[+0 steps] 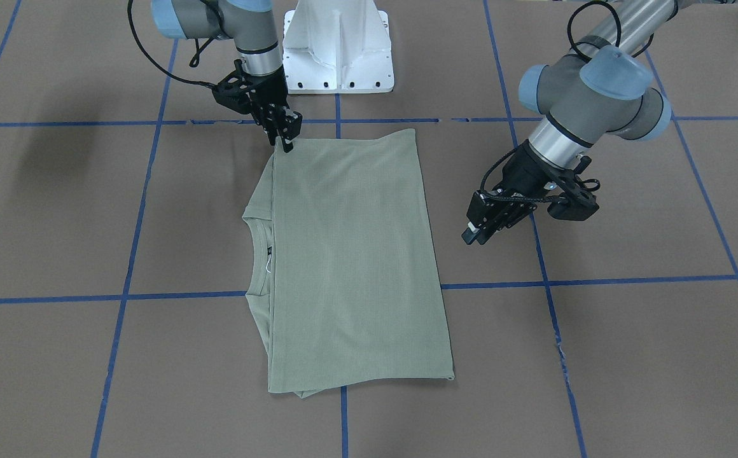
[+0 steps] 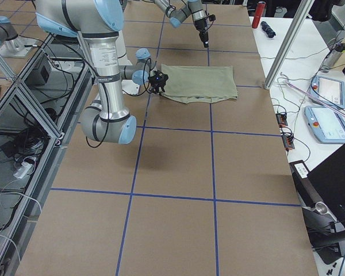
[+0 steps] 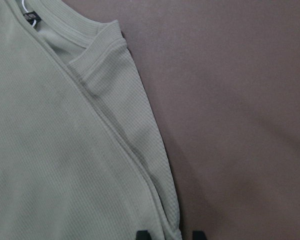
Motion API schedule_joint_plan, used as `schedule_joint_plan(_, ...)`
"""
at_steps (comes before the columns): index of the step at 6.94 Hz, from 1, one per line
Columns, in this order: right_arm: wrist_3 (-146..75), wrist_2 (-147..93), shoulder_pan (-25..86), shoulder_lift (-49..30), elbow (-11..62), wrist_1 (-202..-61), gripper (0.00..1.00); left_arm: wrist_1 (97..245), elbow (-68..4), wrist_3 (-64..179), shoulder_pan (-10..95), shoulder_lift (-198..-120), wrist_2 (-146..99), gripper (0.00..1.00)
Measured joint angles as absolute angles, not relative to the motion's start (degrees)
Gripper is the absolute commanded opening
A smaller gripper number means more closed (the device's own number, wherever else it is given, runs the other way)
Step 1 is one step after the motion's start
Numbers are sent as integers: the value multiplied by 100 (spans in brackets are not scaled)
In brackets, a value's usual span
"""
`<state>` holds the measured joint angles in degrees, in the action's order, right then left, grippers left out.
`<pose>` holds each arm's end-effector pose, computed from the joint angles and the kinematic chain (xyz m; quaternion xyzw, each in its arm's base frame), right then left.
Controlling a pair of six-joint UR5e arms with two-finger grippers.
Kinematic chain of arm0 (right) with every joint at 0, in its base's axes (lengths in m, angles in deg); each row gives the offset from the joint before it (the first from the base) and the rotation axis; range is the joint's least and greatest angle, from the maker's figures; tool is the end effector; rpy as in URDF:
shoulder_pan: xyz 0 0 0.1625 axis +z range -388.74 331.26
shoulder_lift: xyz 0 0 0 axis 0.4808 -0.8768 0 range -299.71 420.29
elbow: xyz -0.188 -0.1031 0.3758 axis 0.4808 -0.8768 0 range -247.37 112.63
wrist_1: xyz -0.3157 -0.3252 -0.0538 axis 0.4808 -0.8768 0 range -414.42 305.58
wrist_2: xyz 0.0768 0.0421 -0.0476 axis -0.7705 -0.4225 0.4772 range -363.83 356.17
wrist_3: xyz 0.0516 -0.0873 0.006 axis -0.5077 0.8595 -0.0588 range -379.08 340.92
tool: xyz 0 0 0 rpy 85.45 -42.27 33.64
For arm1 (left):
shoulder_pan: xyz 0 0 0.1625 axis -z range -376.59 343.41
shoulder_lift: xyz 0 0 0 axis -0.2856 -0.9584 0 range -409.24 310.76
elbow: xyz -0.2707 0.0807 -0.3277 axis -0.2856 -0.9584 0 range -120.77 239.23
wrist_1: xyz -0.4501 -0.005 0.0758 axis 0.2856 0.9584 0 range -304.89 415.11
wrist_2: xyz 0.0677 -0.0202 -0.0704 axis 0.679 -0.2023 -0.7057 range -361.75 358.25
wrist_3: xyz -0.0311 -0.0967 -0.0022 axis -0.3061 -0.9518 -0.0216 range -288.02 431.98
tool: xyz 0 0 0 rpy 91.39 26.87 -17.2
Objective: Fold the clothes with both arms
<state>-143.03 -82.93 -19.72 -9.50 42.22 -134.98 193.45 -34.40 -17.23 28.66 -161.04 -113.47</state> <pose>-0.5938 -0.2488 0.2788 -0.0051 -0.4235 0.3683 0.8276 0.4060 -0.5456 0.3073 0.0919 0.6015 -0.1925 0.7699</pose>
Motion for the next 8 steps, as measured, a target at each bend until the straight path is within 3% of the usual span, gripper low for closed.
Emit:
schedule_joint_plan(2,-14302,-8292,-1934,-956,4198,-13501,41,19345,-3493,-1723,2867,-16083,-11346,39)
schedule_joint_plan(3,-14306,-8290,-1930,-957,4198,-13501,28,19343,-3508,-1723,2874,-16080,-11346,39)
schedule_joint_plan(4,-14308,-8290,-1927,-958,4199,-13501,0,19339,-3516,-1723,2879,-16078,-11346,39)
schedule_joint_plan(8,-14316,-8293,-1921,-954,4235,-13507,0,19336,-3533,-1733,2886,-16077,-11346,39)
